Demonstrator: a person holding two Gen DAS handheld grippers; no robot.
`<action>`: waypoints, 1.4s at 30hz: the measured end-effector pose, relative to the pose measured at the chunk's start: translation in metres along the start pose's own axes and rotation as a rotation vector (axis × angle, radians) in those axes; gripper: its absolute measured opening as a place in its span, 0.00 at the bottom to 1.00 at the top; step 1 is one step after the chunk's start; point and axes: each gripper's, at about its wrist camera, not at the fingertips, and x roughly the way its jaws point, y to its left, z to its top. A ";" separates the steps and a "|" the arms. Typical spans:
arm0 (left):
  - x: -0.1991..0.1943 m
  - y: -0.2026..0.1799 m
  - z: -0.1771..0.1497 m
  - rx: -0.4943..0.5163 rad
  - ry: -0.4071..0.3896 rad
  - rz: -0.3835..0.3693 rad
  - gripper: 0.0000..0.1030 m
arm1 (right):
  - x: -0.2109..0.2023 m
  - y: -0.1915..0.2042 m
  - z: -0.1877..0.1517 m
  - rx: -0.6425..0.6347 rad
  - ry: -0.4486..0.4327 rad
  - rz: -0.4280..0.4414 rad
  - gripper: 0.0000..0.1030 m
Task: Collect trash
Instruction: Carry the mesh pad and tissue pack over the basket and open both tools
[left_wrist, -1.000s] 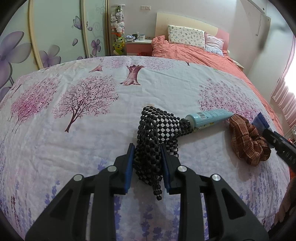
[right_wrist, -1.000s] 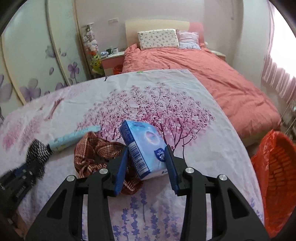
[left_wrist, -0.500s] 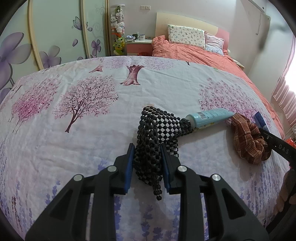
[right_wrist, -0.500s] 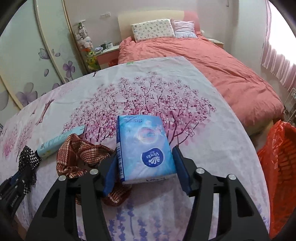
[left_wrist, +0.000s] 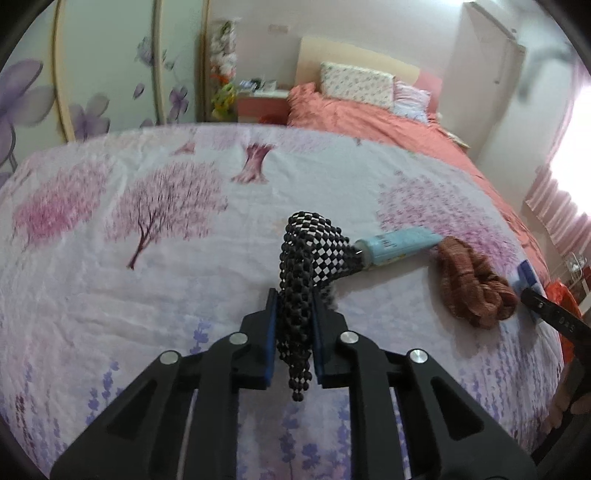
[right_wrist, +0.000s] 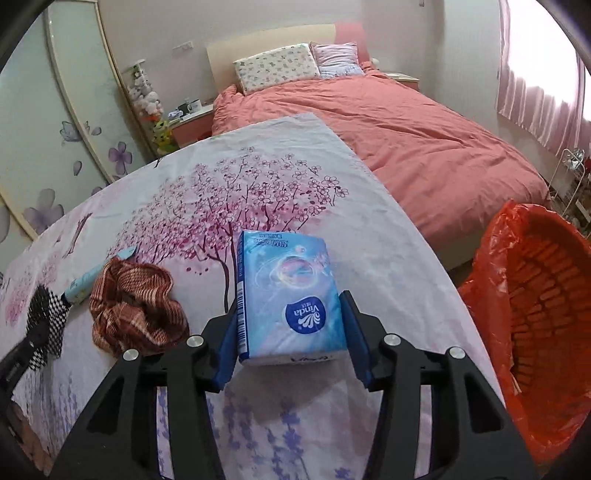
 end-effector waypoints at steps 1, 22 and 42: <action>-0.008 -0.003 0.001 0.016 -0.026 -0.008 0.15 | -0.002 -0.001 -0.001 0.001 -0.002 0.004 0.49; -0.094 -0.117 0.001 0.133 -0.104 -0.197 0.15 | -0.116 -0.049 -0.010 0.000 -0.223 0.023 0.49; -0.104 -0.275 -0.038 0.292 -0.030 -0.485 0.15 | -0.153 -0.149 -0.028 0.147 -0.331 -0.085 0.49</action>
